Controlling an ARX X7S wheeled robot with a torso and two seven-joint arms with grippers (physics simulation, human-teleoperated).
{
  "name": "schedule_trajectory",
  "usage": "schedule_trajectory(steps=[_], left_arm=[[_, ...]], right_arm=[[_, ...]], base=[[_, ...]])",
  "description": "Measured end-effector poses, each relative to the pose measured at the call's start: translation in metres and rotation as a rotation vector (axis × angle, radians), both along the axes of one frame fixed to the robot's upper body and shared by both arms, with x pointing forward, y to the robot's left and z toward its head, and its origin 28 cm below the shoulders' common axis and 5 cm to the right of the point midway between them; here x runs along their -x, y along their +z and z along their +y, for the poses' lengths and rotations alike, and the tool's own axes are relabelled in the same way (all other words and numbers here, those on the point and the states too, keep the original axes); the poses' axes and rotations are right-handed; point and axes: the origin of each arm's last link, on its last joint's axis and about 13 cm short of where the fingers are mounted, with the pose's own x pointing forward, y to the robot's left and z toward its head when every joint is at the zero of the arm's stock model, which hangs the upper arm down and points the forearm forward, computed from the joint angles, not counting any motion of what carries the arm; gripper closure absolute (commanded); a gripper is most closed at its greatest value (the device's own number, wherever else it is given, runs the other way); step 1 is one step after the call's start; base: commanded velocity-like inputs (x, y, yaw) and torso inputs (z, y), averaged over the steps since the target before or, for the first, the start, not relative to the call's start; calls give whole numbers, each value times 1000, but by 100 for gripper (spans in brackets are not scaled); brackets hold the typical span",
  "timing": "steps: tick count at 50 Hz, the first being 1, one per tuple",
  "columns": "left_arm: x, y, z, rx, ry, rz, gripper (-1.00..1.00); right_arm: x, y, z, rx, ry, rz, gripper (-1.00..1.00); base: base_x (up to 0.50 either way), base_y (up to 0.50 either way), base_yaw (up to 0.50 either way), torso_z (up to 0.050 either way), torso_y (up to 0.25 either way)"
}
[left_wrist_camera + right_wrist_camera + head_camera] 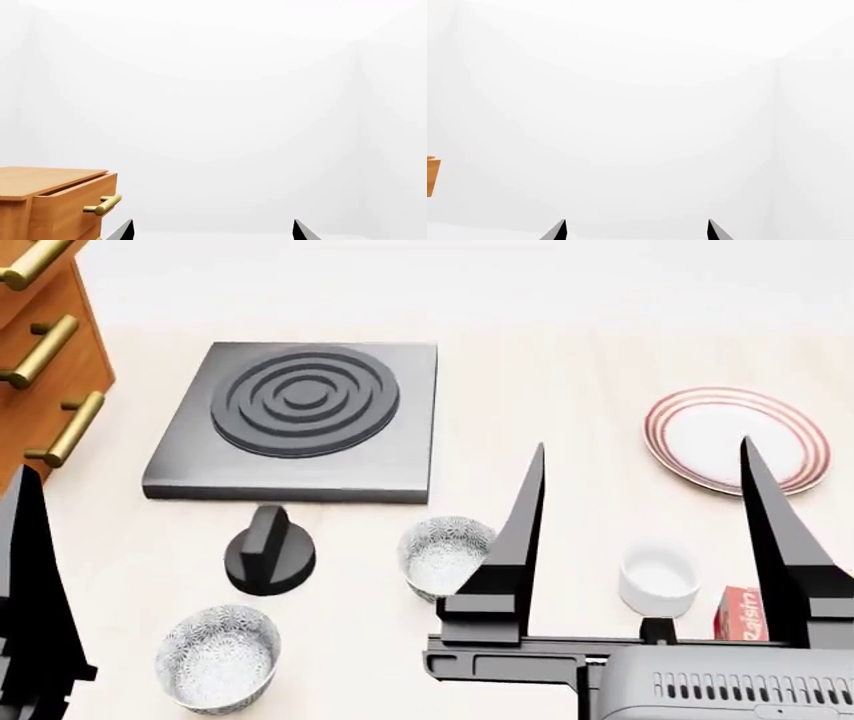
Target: Pick the akita bowl next to the ramekin and place it on the plate.
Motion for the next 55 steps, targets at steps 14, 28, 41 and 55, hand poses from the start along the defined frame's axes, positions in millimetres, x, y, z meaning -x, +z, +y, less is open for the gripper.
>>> schedule_trajectory(steps=[14, 28, 41, 55], left_arm=[[0, -1, 0, 0, 1, 2, -100], [0, -1, 0, -1, 2, 4, -100], [-1, -1, 0, -2, 4, 5, -100], [-2, -3, 0, -4, 9, 10, -100]], right_arm=[[0, 0, 0, 0, -1, 0, -100], [0, 0, 0, 1, -1, 0, -100], [0, 0, -1, 3, -1, 1, -100], [-1, 0, 0, 2, 0, 2, -100]], base=[[254, 0, 0, 0, 0], [254, 0, 0, 0, 1], [255, 0, 0, 0, 0], [255, 0, 0, 0, 1]])
